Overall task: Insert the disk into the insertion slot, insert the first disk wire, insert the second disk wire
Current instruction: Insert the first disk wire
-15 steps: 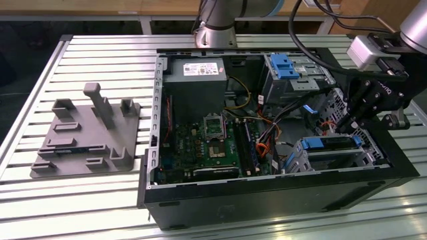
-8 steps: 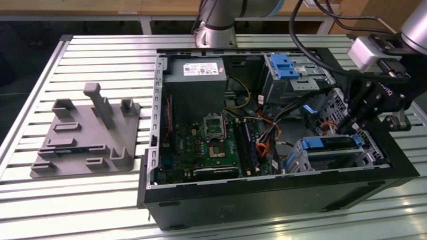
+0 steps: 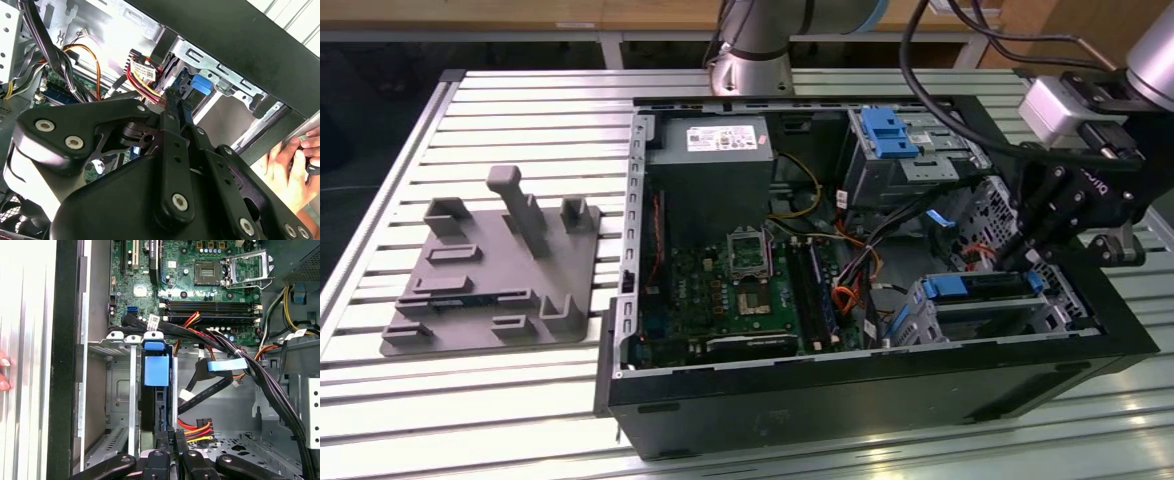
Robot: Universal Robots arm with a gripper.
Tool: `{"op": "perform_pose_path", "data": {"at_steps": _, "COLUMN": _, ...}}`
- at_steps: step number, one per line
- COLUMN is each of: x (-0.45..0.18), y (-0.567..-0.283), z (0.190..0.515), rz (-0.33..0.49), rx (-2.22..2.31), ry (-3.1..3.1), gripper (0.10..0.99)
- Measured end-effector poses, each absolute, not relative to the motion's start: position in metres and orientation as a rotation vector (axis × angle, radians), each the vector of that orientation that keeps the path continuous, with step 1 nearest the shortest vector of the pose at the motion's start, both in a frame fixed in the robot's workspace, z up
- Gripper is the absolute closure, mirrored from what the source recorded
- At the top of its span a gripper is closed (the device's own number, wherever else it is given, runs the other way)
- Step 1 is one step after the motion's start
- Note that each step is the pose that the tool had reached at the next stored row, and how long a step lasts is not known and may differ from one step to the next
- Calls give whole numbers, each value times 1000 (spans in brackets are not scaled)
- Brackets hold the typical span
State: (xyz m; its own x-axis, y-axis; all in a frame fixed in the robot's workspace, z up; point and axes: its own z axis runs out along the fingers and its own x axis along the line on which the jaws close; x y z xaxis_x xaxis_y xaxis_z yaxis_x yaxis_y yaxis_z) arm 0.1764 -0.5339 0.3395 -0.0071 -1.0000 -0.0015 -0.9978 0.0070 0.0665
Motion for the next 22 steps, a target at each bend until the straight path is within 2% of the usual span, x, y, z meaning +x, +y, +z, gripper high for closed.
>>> {"op": "perform_pose_path", "data": {"at_steps": 22, "x": 176, "y": -539, "z": 337, "rz": -74, "rx": 2181, "ry": -2194, "gripper": 918}}
